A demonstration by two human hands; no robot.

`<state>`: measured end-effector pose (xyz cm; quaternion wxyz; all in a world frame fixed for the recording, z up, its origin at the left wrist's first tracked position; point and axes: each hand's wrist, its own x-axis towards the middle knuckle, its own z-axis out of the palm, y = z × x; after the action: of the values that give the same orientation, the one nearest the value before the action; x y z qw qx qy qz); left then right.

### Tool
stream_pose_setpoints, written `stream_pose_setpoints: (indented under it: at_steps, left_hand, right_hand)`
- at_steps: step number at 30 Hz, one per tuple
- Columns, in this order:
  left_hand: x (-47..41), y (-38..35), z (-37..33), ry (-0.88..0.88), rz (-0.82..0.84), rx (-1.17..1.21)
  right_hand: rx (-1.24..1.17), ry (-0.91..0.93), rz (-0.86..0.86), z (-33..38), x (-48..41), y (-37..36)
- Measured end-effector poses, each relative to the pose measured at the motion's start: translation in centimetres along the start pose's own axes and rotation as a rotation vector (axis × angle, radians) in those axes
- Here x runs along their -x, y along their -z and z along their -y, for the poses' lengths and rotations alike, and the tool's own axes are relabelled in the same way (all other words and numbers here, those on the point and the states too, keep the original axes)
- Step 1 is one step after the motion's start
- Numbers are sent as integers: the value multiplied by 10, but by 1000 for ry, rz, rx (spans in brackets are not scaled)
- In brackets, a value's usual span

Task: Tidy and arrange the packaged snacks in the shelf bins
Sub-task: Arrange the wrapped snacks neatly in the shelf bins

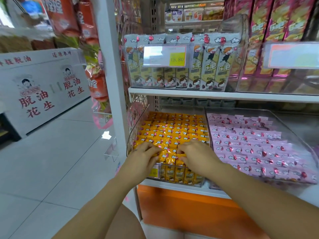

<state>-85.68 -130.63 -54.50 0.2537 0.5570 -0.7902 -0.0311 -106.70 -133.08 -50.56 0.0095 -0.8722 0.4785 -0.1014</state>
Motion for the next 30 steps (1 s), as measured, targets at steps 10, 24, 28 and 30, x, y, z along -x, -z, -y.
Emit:
stream_pose_setpoints:
  at_steps: [10, 24, 28, 30]
  left_hand:
    - [-31, -28, -103, -134, -214, 41]
    - [-55, -63, -159, -249, 16, -203]
    - [-60, -72, -155, -246, -36, -180]
    - [-59, -69, -158, -246, -30, -187]
  right_hand:
    - [-71, -162, -322, -82, 90, 19]
    - [33, -381, -215, -138, 135, 7]
    - [-17, -458, -244, -141, 126, 8]
    - [-54, -479, -281, -140, 126, 7]
